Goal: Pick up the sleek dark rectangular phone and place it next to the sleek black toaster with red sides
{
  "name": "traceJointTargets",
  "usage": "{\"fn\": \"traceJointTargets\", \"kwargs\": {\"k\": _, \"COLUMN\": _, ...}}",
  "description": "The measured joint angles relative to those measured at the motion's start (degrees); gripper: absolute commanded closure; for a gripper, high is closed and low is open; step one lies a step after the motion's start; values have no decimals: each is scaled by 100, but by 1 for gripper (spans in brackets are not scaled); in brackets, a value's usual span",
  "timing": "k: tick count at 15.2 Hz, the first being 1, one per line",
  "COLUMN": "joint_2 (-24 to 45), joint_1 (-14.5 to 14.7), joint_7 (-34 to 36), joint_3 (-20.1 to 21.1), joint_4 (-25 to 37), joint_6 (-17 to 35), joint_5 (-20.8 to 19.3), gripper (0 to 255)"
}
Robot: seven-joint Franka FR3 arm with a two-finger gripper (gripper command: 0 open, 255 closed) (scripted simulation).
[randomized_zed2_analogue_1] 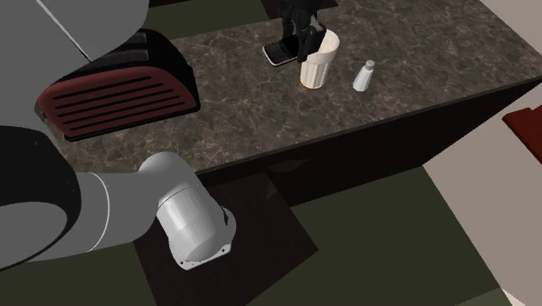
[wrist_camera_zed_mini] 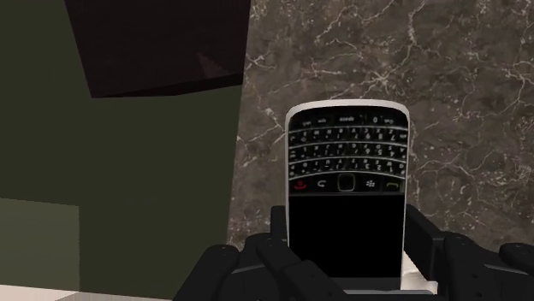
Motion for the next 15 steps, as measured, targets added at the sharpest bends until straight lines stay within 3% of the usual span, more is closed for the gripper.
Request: {"fn": "traceJointTargets", "kwargs": {"k": 15, "joint_2": 195, "joint_1": 567, "joint_7": 2050, "joint_3": 1609, "joint_4": 433, "joint_6": 82, "joint_5": 656, "gripper": 255}}
